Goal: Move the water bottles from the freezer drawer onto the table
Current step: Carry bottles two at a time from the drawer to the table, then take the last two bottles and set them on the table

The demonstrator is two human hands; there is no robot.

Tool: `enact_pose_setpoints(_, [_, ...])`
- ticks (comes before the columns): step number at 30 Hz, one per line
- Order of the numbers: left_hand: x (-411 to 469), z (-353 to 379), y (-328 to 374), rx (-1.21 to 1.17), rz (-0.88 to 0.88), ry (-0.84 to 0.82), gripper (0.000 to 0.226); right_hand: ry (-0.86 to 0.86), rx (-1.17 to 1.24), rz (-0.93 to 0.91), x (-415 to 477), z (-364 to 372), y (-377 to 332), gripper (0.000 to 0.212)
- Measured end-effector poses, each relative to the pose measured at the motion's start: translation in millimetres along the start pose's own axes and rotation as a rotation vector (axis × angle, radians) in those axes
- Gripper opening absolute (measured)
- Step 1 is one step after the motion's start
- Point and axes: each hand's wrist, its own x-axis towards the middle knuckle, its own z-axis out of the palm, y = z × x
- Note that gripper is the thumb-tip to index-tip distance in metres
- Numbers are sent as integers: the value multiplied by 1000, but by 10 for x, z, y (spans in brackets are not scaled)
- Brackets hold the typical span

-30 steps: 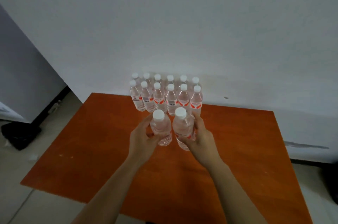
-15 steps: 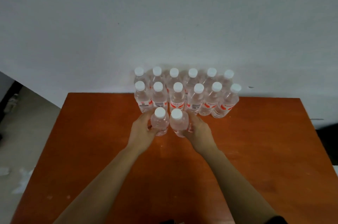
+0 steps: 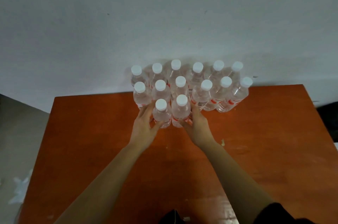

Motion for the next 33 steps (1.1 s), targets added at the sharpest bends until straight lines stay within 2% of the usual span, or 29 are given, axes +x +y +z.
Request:
enact_pose_setpoints(5, [-48, 16, 124, -10, -4, 18, 72, 1, -24, -7, -63, 18, -20, 88])
enact_pose_setpoints(8, [-111, -14, 288, 58, 36, 48, 74, -51, -60, -23, -130, -98, -28, 101])
enact_pose_setpoints(10, [-159, -48, 416, 127, 90, 81, 74, -49, -126, -52, -215, -234, -21, 101])
enact_pose_setpoints(12, [-206, -75, 570, 209, 161, 131, 69, 31, -164, -90, -357, -454, -64, 90])
enact_pose_setpoints(15, [-259, -44, 866, 337, 308, 212, 60, 261, -217, -166, -627, -878, -170, 68])
enact_pose_setpoints(18, [-402, 139, 1343, 395, 401, 226, 60, 518, -372, -162, -1031, -1369, -103, 62])
enact_pose_setpoints(24, [-1164, 984, 2494, 482, 565, 153, 68, 842, -586, 70, -2478, -2353, 460, 66])
enact_pose_setpoints(33, [-3551, 2830, 4012, 365, 966, -225, 72, 1174, -687, 594, -5935, -3335, 1556, 77])
